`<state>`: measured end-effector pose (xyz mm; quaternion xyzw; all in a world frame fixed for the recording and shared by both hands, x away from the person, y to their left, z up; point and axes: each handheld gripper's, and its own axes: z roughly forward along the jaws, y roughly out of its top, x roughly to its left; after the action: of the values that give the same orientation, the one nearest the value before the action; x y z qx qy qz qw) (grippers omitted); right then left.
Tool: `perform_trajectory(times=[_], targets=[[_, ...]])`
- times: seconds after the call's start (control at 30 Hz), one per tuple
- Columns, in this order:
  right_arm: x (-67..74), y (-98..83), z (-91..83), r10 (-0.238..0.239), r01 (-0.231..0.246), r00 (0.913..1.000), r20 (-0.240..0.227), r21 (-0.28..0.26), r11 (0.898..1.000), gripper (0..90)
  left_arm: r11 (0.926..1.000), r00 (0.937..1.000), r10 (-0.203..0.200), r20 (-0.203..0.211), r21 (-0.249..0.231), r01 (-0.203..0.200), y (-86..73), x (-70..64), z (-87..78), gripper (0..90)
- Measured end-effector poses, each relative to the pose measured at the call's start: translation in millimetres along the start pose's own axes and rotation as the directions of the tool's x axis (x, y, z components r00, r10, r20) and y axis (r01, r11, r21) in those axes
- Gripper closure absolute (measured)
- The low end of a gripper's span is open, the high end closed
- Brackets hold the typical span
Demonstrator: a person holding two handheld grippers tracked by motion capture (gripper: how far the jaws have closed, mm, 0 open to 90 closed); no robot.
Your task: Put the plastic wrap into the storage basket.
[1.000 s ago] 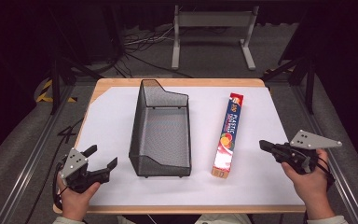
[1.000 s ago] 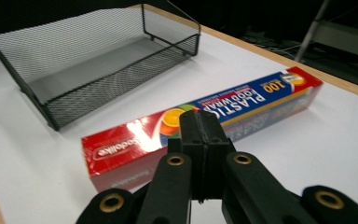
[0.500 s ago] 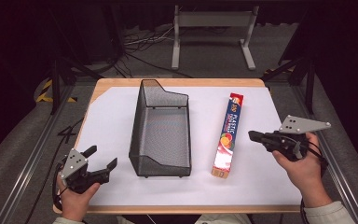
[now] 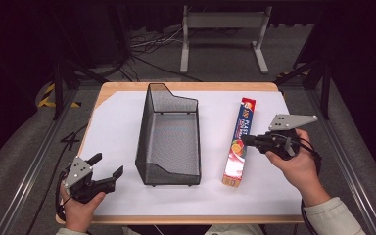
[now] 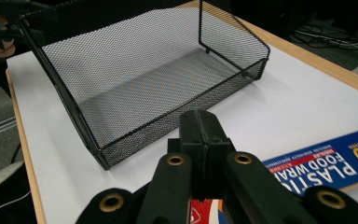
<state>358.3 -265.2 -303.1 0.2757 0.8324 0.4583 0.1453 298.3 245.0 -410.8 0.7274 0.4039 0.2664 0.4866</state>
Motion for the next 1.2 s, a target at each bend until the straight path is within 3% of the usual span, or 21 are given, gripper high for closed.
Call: perform_trajectory(times=[0.13,0.4,0.43,0.8,1.2], targets=[[-0.8,0.2,16.2,-0.014,0.014,0.9999,-0.005,0.032,0.999,90.0,1.0000,1.0000,0.000,-0.002,0.001,0.000,-0.1,0.0,0.0,15.5],[-3.5,-3.0,44.3,0.005,-0.004,0.9999,-0.014,0.091,0.996,90.0,1.0000,1.0000,-0.006,-0.007,0.004,0.006,-1.0,0.9,0.1,15.3],[-3.5,-3.7,48.3,0.023,-0.020,0.9994,-0.026,0.122,0.992,90.0,1.0000,0.9999,-0.007,-0.008,0.005,0.007,-1.0,0.9,0.0,15.3],[2.2,-15.8,75.7,0.022,-0.007,0.9977,-0.064,0.230,0.973,90.0,1.0000,0.9999,-0.007,-0.008,0.007,0.007,-1.1,0.8,0.0,15.3],[8.6,-27.1,93.9,0.006,0.016,0.9978,-0.066,0.325,0.945,90.0,0.9999,0.9999,-0.010,-0.007,0.004,0.010,-1.7,1.1,0.7,15.2]])
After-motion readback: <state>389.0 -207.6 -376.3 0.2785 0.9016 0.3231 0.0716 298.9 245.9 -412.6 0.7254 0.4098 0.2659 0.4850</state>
